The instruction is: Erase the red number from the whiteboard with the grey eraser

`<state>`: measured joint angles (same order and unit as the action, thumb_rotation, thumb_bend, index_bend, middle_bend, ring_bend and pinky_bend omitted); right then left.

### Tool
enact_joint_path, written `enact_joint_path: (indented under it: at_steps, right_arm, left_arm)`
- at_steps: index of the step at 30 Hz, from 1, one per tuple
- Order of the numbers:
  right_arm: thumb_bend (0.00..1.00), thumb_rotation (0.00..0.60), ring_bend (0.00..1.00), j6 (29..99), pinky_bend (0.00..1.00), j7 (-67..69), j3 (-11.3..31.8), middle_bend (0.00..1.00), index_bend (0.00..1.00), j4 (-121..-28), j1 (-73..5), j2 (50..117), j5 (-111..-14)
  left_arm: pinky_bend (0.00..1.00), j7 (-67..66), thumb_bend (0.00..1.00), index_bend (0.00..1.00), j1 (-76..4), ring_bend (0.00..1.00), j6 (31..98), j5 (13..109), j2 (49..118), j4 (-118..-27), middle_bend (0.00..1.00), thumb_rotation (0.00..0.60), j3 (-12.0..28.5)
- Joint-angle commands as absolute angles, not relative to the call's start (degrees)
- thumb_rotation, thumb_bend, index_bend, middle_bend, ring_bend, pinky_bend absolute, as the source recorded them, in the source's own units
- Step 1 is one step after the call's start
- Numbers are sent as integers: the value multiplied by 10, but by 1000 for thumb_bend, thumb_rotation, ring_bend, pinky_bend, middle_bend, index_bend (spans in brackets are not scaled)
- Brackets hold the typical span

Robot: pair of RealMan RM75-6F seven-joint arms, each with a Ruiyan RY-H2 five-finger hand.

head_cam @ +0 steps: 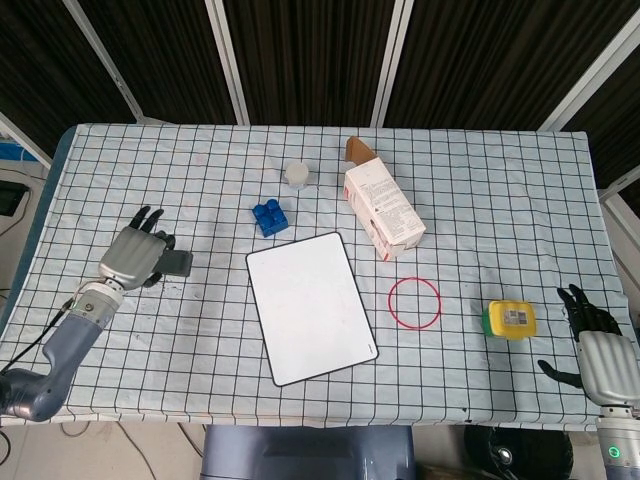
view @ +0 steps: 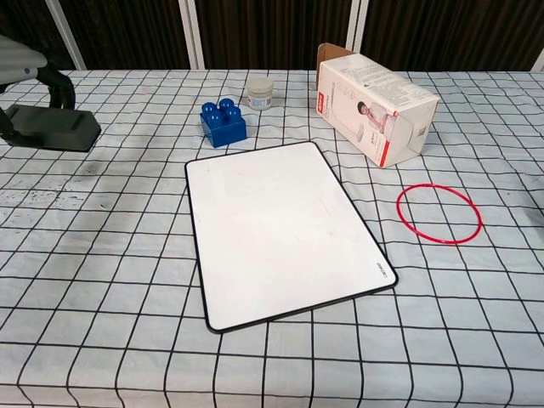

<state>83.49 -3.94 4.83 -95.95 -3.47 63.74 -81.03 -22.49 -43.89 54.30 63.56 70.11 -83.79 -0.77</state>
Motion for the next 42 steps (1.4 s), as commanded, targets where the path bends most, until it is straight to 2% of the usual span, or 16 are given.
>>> enact_joint_path:
  at_steps: [1,7,12,14,16,20,23,27,36,42]
  right_arm:
    - [35,600,165,835,184,-41,48,49,55,-959,-35,638,-810]
    - [35,600,165,834,184,-42,49,49,55,-960,-35,638,-807]
    - [35,600,165,833,184,-41,50,49,55,-961,-35,637,-806]
    - [35,600,165,832,184,-41,50,49,55,-962,-36,637,-806]
    - [35,600,165,832,184,-40,49,50,55,-962,-35,637,-806]
    - [38,600,166,832,184,-39,49,55,55,-962,-35,636,-805]
    - [38,600,166,833,184,-38,50,56,55,-962,-35,636,-805]
    - [39,600,166,832,184,-38,50,56,55,-962,-35,636,-806]
    - [38,600,166,834,184,-39,50,56,55,-961,-35,636,-806]
    - [38,600,166,836,184,-39,51,56,53,-960,-35,636,-808]
  left_arm:
    - [0,-152,262,407,-425,0,513,669,747,-749,447,600,-16]
    - [0,-86,261,394,-421,0,509,723,788,-671,435,600,-15]
    - [0,-78,231,369,-421,0,494,732,798,-656,412,600,-16]
    - [0,-80,209,351,-421,0,487,733,799,-657,373,600,-16]
    - [0,-87,178,287,-421,0,479,732,797,-662,286,600,-17]
    - [0,-116,108,89,-422,0,464,716,783,-684,128,600,-13]
    - [0,-132,84,15,-421,0,464,703,757,-724,62,600,-7]
    - [0,-158,76,0,-414,0,490,698,714,-788,44,600,1]
    - [0,-269,77,0,-356,0,615,668,605,-976,45,600,5]
    - [0,-248,77,0,-295,0,707,724,562,-1046,44,600,-12]
